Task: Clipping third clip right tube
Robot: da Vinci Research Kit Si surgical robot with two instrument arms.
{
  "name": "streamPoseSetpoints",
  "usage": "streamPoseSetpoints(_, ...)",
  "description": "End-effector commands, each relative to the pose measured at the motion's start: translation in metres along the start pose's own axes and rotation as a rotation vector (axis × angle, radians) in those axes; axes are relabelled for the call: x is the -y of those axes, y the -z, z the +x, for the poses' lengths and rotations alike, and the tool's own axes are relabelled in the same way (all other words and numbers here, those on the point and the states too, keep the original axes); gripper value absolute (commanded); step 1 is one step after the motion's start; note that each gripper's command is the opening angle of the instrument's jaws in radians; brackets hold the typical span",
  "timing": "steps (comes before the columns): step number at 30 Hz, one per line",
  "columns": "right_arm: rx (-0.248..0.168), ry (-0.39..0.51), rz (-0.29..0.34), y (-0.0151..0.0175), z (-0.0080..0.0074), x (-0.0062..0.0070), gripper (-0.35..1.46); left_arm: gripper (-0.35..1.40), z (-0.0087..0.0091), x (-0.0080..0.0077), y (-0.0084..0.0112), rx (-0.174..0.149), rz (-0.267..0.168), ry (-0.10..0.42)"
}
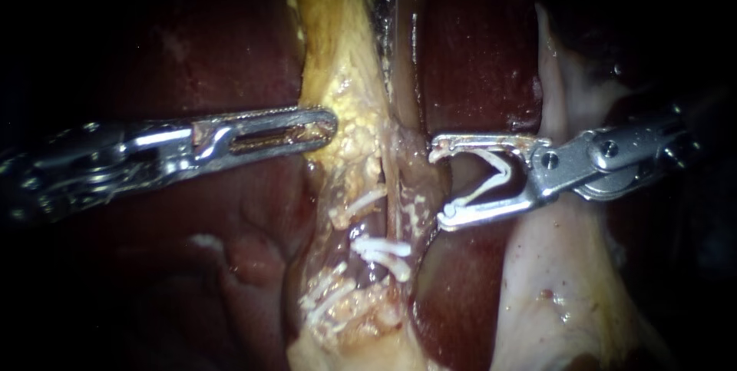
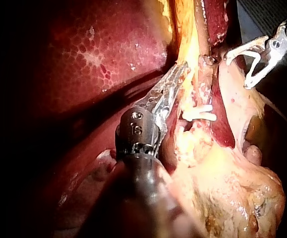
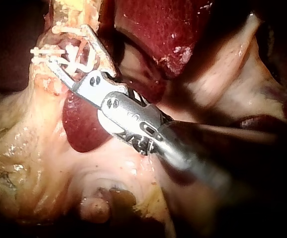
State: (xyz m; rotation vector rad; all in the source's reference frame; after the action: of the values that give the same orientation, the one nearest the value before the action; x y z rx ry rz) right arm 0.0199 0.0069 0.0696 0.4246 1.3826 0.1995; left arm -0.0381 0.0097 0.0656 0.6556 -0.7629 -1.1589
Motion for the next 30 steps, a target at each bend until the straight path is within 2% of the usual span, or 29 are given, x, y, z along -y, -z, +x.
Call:
streamPoseSetpoints(1, 0.001, -0.063, -0.003, -0.0004, -0.0005, 0.0004, 0.6, -0.35, -0.0003, 0.0001, 0.0006, -0.003, 0.005, 0.002)
streamPoseSetpoints(5, -0.001, -0.265, -0.004, -0.0024, -0.0032, 0.0009, 0.6, -0.35, -0.002, 0.0008, 0.0043, 0.004, -0.011, 0.011)
streamPoseSetpoints(7, -0.001, -0.338, 0.004, -0.0036, -0.0049, 0.0011, 0.6, -0.35, -0.0028, 0.0011, 0.0065, 0.023, -0.01, 0.018)
streamPoseSetpoints(10, 0.001, -0.407, 0.014, -0.0055, -0.0073, 0.0011, 0.6, -0.35, -0.0033, 0.0016, 0.0089, 0.043, -0.013, 0.031)
streamPoseSetpoints(14, -0.002, -0.441, 0.005, -0.0073, -0.0092, 0.0003, 0.6, -0.35, -0.0034, 0.0023, 0.0104, 0.053, -0.014, 0.03)
streamPoseSetpoints(18, -0.002, -0.447, -0.006, -0.0083, -0.0099, -0.0011, 0.59, -0.35, -0.0032, 0.003, 0.0107, 0.057, -0.015, 0.027)
streamPoseSetpoints(22, -0.002, -0.453, -0.003, -0.0092, -0.0103, -0.0016, 0.59, -0.35, -0.0032, 0.0033, 0.0107, 0.058, -0.017, 0.028)
streamPoseSetpoints(25, -0.006, -0.47, 0.025, -0.0102, -0.0101, -0.0013, 0.59, -0.35, -0.0032, 0.0032, 0.0107, 0.058, -0.016, 0.028)
streamPoseSetpoints(28, -0.065, -0.515, 0.097, -0.0106, -0.0094, -0.0005, 0.59, -0.35, -0.0032, 0.0031, 0.0108, 0.058, -0.016, 0.027)
streamPoseSetpoints(30, -0.076, -0.558, 0.141, -0.0105, -0.0087, 0.0003, 0.57, -0.35, -0.0032, 0.003, 0.0109, 0.057, -0.015, 0.027)
